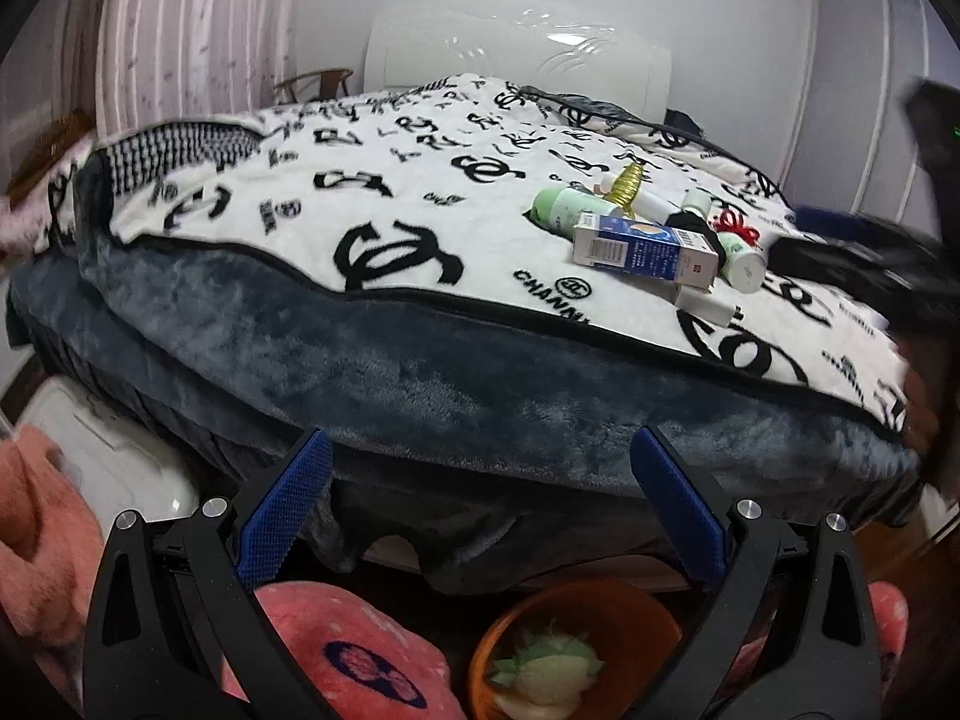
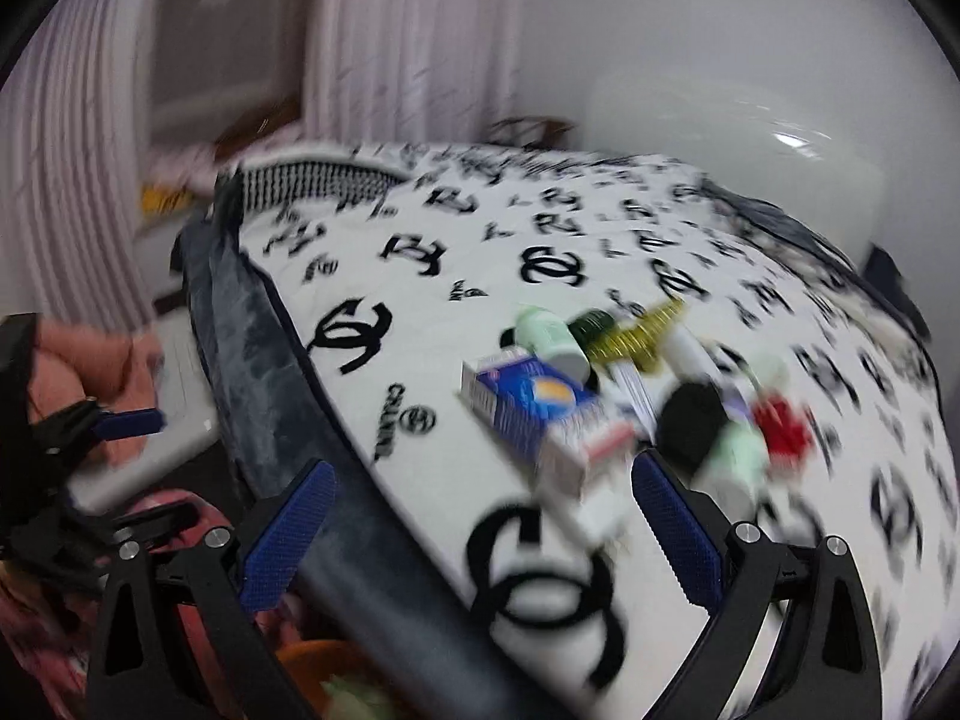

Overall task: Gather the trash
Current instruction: 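Grasp the white charger plug with the left tool while the right tool grasps the blue-white medicine box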

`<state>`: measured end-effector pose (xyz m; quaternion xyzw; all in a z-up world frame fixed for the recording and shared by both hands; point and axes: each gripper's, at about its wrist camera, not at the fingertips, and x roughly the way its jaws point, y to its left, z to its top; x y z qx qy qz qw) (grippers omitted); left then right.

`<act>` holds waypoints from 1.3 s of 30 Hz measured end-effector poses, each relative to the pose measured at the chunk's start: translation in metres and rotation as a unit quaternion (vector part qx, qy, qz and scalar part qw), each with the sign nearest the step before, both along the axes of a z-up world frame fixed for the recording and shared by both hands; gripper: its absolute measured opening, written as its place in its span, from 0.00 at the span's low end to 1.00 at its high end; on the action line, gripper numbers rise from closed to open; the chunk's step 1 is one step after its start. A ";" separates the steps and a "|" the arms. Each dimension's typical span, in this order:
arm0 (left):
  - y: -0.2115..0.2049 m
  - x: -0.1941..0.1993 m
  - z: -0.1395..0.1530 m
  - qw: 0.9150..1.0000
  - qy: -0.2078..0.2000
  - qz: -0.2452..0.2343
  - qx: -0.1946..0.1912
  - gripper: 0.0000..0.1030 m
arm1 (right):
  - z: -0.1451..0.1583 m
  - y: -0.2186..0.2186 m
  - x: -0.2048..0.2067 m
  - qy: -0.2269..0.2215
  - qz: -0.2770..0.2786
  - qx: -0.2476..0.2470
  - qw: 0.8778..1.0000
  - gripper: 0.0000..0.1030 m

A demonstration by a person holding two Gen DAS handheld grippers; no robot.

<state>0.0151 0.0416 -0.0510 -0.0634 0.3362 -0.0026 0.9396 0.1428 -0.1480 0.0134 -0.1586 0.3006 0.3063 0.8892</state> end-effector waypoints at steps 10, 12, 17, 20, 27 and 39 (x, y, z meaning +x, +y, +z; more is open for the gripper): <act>0.014 0.005 -0.007 0.999 0.000 -0.028 -0.029 0.94 | -0.051 0.076 0.100 0.079 0.052 -0.210 0.973 0.94; 0.018 0.007 -0.010 0.999 0.003 -0.034 -0.039 0.94 | -0.062 0.083 0.111 0.092 0.057 -0.234 0.966 0.87; 0.026 0.012 -0.016 0.997 0.012 -0.034 -0.061 0.94 | -0.070 0.089 0.123 0.120 0.033 -0.252 0.960 0.63; 0.029 0.012 -0.017 0.998 0.012 -0.025 -0.060 0.94 | -0.067 0.088 0.114 0.105 0.017 -0.261 0.959 0.61; 0.024 0.008 -0.013 0.998 0.004 -0.031 -0.059 0.94 | -0.010 0.048 0.069 0.038 -0.073 -0.144 0.986 0.60; -0.104 0.092 0.009 0.975 -0.011 -0.217 0.044 0.94 | 0.051 -0.099 -0.091 0.002 -0.145 0.093 0.985 0.61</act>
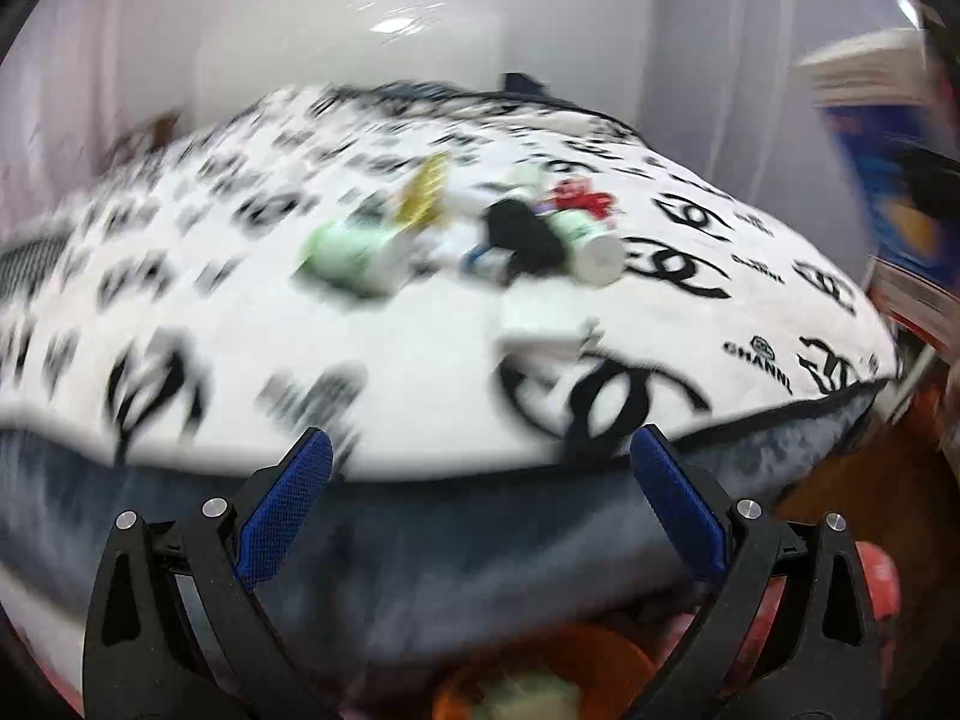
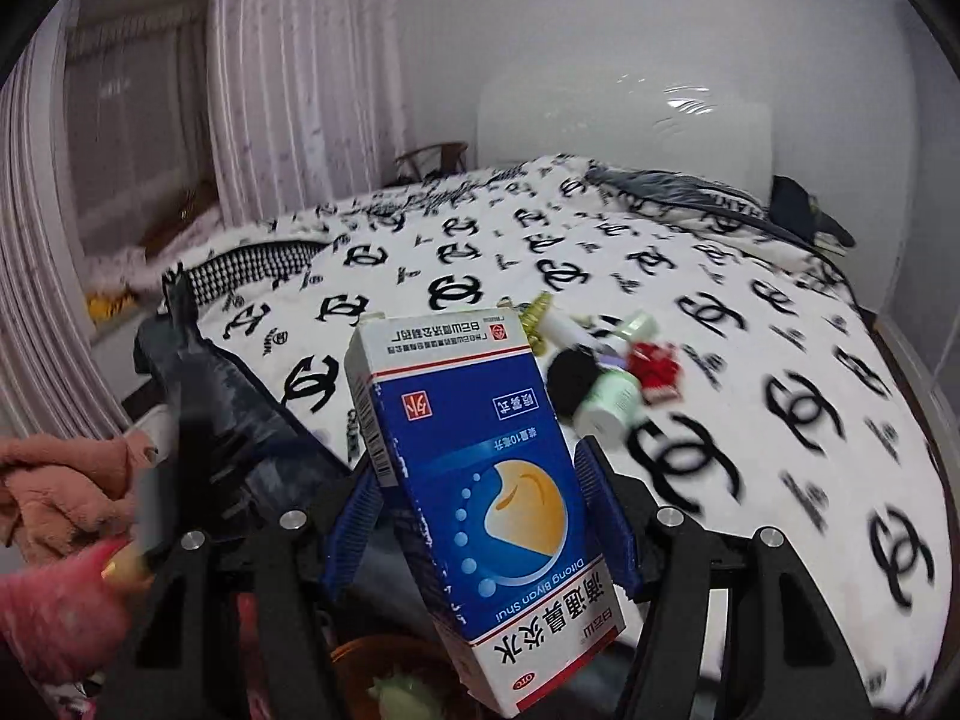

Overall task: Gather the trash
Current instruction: 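Grasp the white charger plug with the left tool while the right tool grasps the blue-white medicine box, then carry the plug and box to the orange bowl and open both tools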

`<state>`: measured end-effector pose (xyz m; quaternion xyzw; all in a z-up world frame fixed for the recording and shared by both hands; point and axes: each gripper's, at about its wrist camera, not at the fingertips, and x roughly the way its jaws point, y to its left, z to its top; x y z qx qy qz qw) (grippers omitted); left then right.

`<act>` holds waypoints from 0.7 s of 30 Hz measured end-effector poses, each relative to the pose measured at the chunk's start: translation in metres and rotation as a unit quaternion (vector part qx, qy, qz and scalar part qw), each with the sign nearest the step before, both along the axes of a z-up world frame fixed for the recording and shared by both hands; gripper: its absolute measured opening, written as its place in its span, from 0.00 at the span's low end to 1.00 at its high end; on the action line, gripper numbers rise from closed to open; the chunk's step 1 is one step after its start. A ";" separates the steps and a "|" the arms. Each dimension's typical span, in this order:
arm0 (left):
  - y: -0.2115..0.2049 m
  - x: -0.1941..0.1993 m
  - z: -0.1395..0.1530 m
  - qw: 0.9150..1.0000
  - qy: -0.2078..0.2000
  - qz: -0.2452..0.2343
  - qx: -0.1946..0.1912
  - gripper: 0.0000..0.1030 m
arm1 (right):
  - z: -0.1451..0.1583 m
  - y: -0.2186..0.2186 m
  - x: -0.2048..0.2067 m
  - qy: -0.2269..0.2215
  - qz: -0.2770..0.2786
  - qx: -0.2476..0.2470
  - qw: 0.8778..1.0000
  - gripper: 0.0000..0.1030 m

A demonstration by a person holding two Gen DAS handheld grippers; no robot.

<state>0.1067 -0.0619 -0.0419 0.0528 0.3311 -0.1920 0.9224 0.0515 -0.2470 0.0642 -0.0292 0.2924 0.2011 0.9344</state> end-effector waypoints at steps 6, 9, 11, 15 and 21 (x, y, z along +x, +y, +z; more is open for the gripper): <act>-0.060 0.057 -0.012 0.998 0.012 -0.026 0.048 0.94 | -0.003 -0.047 -0.050 -0.018 -0.024 0.032 0.999 0.61; -0.075 0.075 -0.021 0.997 0.023 -0.024 0.066 0.93 | -0.008 -0.059 -0.058 -0.018 -0.026 0.044 0.999 0.61; -0.081 0.085 -0.030 0.996 0.034 -0.016 0.083 0.92 | -0.013 -0.066 -0.059 -0.016 -0.026 0.052 0.998 0.61; -0.077 0.093 -0.039 0.996 0.056 -0.015 0.069 0.66 | -0.023 -0.071 -0.063 -0.012 -0.028 0.061 0.998 0.61; -0.070 0.085 -0.034 0.997 0.049 -0.015 0.055 0.65 | -0.036 -0.070 -0.065 -0.002 -0.023 0.078 0.997 0.61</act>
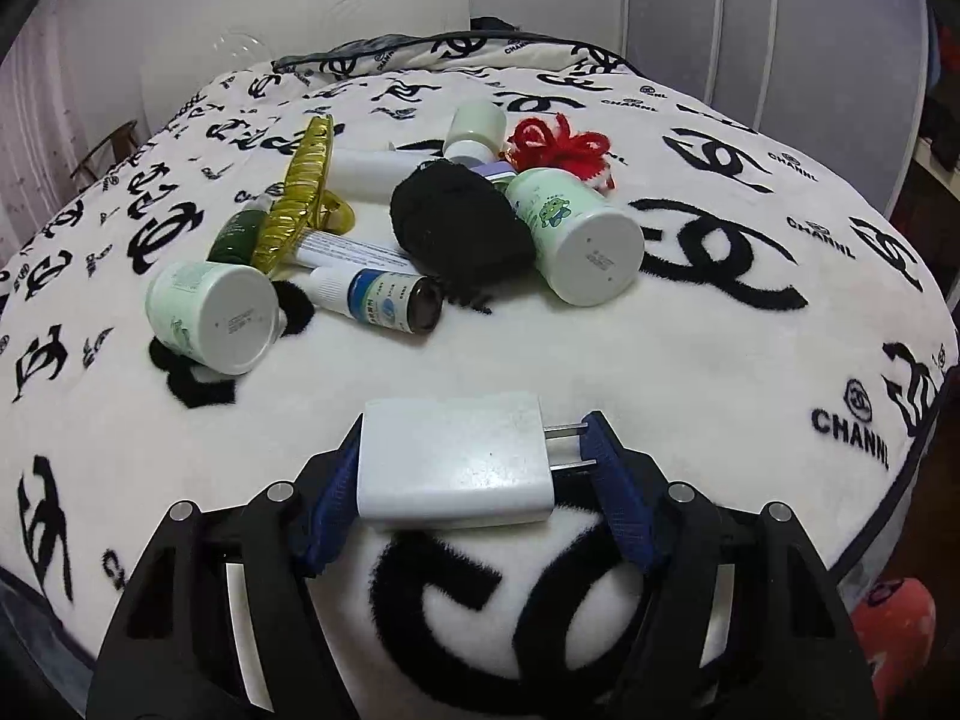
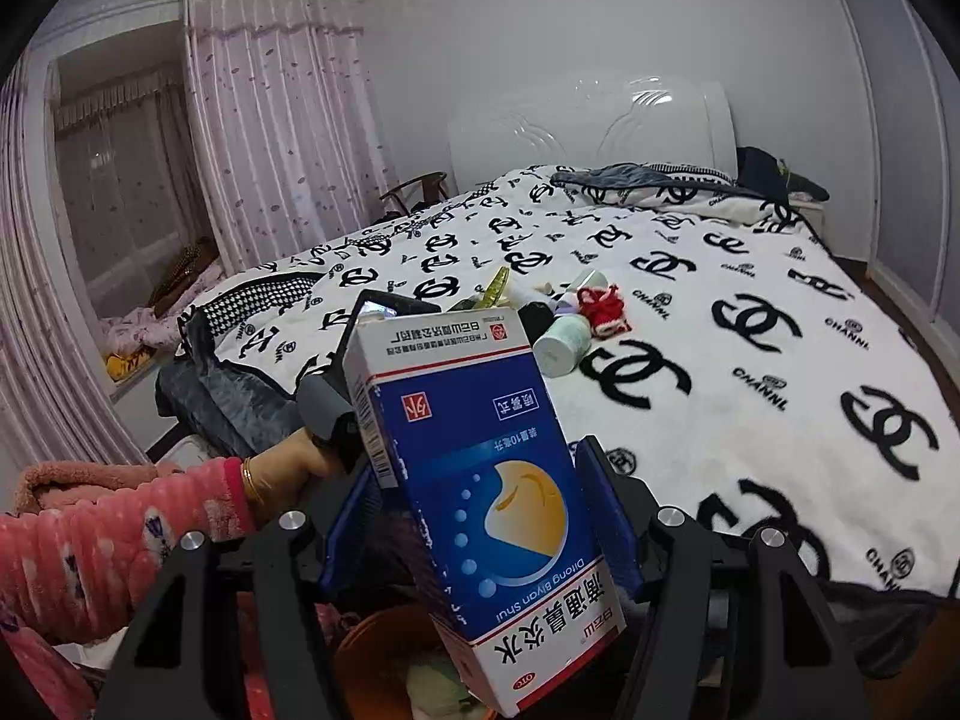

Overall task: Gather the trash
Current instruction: 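Carry the plug and box to the orange bowl and open both tools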

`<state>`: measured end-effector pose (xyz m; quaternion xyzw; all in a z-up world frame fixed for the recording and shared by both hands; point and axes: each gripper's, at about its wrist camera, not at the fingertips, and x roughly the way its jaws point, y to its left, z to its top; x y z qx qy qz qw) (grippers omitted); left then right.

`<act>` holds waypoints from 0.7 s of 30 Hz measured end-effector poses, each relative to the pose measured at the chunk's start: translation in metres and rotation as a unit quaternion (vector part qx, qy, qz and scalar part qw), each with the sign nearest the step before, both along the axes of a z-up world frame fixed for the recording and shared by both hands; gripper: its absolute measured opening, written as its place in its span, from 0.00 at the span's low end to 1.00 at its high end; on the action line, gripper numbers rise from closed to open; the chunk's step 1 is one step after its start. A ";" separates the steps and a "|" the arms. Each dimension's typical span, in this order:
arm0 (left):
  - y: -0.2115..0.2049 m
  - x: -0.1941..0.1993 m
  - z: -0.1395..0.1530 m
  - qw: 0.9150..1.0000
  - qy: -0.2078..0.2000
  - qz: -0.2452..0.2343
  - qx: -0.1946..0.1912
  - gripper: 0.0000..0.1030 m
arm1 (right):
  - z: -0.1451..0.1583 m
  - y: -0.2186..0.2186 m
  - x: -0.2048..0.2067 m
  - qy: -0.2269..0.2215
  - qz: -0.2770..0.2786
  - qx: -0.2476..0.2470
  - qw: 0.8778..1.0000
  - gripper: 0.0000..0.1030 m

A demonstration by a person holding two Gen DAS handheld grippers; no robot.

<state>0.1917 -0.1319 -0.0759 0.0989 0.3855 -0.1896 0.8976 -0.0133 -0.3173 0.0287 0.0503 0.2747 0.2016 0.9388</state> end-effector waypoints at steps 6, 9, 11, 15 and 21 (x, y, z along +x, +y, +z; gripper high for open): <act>0.019 -0.020 0.016 1.000 -0.009 -0.004 -0.026 0.65 | -0.009 0.011 -0.004 0.009 0.008 -0.003 1.000 0.61; 0.037 -0.048 0.029 0.999 -0.019 -0.016 -0.047 0.65 | -0.018 0.019 -0.007 0.020 0.018 -0.007 1.000 0.61; 0.047 -0.068 0.033 0.998 -0.019 -0.031 -0.052 0.65 | -0.031 0.028 -0.009 0.036 0.028 -0.010 0.999 0.61; 0.068 -0.118 0.029 0.996 -0.014 -0.068 -0.048 0.65 | -0.067 0.051 -0.010 0.086 0.054 -0.020 0.995 0.61; 0.089 -0.165 -0.025 0.993 0.070 -0.088 -0.047 0.65 | -0.165 0.089 0.002 0.229 0.074 -0.034 0.970 0.61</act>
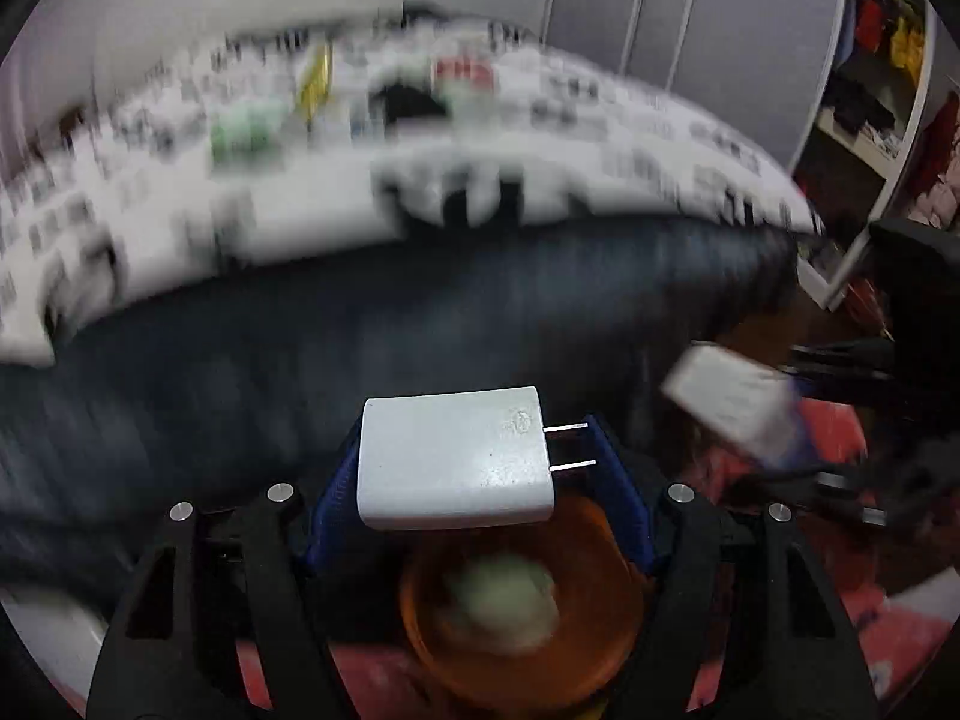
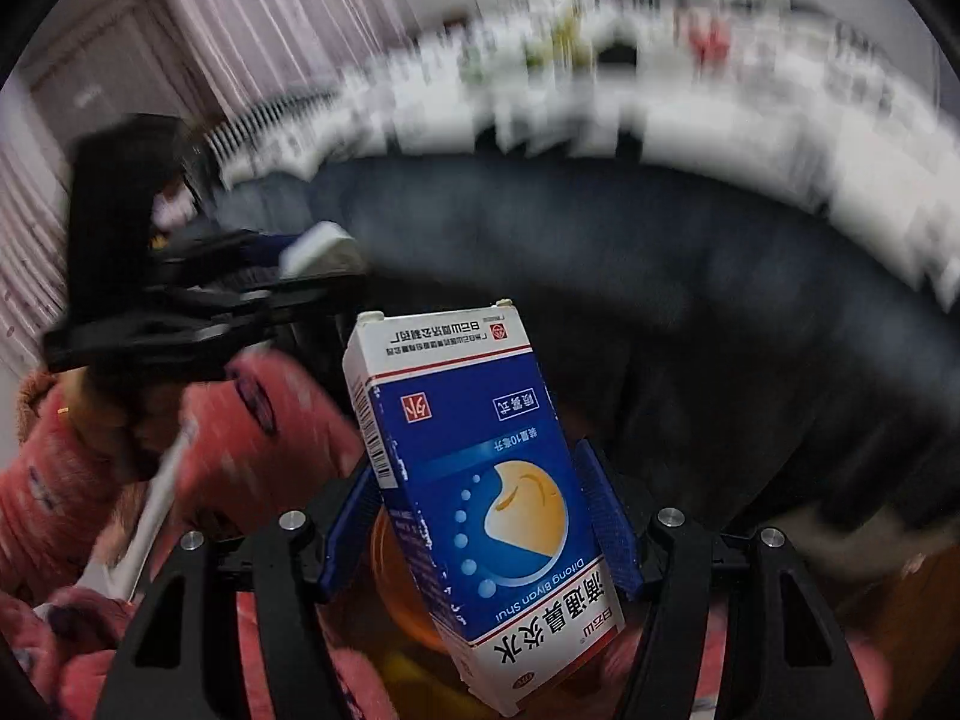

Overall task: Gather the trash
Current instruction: 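Carry the plug and box to the orange bowl and open both tools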

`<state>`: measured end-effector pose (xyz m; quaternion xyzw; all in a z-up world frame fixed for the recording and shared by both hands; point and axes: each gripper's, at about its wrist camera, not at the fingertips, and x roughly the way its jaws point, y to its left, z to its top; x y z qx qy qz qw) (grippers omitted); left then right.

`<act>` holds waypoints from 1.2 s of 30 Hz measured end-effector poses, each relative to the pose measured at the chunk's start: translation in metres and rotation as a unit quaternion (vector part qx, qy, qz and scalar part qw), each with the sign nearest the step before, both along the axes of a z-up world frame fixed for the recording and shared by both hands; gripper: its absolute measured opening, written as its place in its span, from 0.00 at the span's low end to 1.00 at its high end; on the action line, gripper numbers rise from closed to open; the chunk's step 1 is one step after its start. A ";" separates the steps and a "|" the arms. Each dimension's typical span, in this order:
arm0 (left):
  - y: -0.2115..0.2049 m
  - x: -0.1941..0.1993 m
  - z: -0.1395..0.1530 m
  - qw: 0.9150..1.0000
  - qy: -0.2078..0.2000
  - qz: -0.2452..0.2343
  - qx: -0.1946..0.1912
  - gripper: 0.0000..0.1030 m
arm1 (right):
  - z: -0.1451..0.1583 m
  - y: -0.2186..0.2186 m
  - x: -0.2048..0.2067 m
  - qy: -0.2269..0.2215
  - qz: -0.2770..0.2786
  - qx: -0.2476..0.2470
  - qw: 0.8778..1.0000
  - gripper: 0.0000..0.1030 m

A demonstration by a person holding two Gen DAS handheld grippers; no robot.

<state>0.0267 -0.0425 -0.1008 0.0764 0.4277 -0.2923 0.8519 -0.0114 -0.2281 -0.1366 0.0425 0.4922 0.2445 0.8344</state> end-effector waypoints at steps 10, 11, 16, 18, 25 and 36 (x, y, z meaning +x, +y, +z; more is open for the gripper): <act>-0.016 0.025 -0.171 0.969 0.220 0.049 0.105 0.65 | -0.156 0.039 0.023 0.217 -0.015 -0.063 0.974 0.63; -0.020 0.029 -0.178 0.966 0.227 0.052 0.110 0.65 | -0.165 0.041 0.023 0.233 -0.016 -0.062 0.970 0.64; -0.031 0.038 -0.197 0.958 0.246 0.056 0.137 0.66 | -0.179 0.028 0.027 0.258 -0.060 -0.041 0.964 0.84; -0.027 0.039 -0.197 0.957 0.250 0.063 0.132 0.67 | -0.178 0.021 0.027 0.259 -0.077 -0.026 0.963 0.84; -0.014 0.030 -0.187 0.961 0.240 0.086 0.103 0.74 | -0.163 -0.006 0.030 0.250 -0.127 0.021 0.960 0.85; 0.000 0.000 -0.099 0.987 0.133 0.078 0.051 0.74 | -0.042 -0.029 0.007 0.068 -0.122 0.038 0.989 0.85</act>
